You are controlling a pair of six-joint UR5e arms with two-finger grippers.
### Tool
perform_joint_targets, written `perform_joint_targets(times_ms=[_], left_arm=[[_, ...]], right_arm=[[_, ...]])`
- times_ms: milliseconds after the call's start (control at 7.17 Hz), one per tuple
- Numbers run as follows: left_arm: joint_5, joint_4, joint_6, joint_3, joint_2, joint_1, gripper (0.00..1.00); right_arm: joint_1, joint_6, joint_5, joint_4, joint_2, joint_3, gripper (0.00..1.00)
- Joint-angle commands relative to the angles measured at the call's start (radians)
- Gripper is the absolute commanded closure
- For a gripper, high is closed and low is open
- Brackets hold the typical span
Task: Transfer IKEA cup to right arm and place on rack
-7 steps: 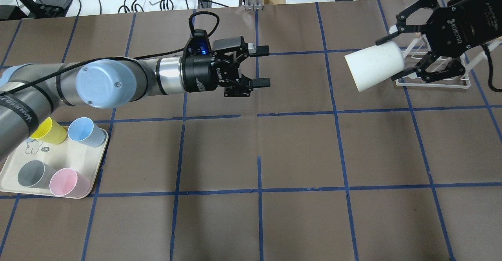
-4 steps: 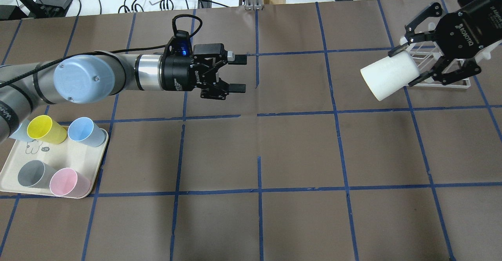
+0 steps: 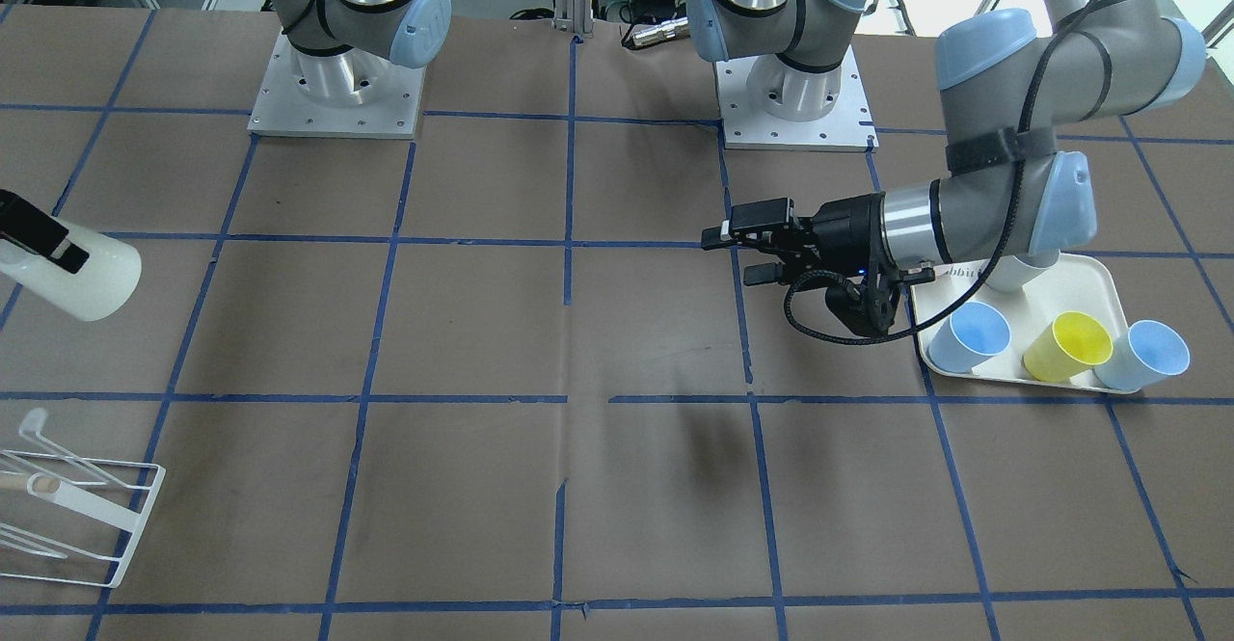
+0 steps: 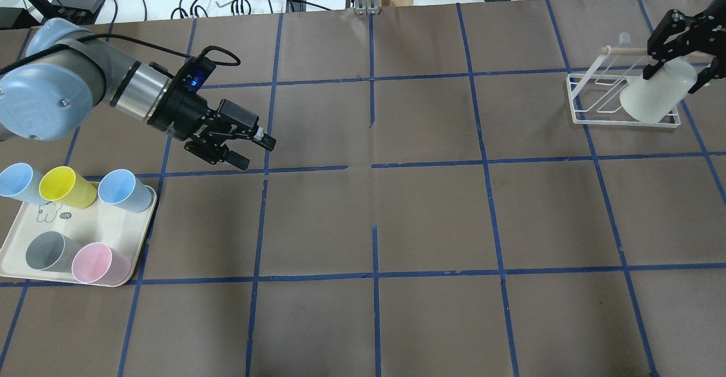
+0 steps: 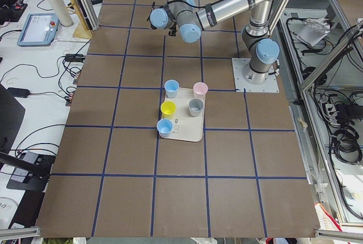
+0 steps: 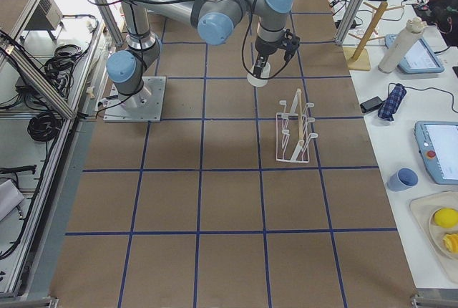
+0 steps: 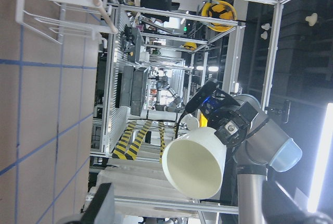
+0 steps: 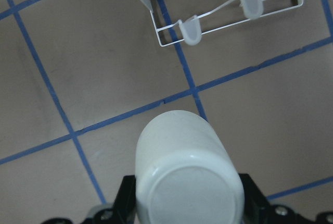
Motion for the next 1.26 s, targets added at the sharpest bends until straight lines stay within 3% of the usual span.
perform_joint_targets(times_ms=[0,140,419,558,837,977,1116], left_arm=[[0.227,0.016,-0.184,0.141,0.039,-0.058,0.0],[0.376,0.017,-0.256,0.195,0.053,-0.107,0.0],[0.571,0.019,-0.389,0.273,0.092,-0.228,0.0],[0.613,0.017,-0.39,0.304,0.111,-0.247,0.0],[0.612,0.022,-0.396,0.315,0.107,-0.213,0.0],[0.61,0.022,-0.395,0.295,0.116,-0.204,0.0],[0.609,0.022,-0.384,0.298,0.119,-0.201,0.0]], right_arm=[[0.002,-0.076,-0.034,-0.15,0.064,0.001,0.75],[0.008,-0.088,-0.034,-0.195,0.083,0.002,0.75],[0.009,-0.092,-0.026,-0.256,0.13,0.002,0.74],[0.026,-0.092,-0.027,-0.276,0.15,0.002,0.74],[0.052,-0.091,-0.032,-0.324,0.184,0.002,0.71],[0.052,-0.092,-0.032,-0.327,0.193,0.002,0.65],[0.052,-0.09,-0.032,-0.338,0.212,0.002,0.5]])
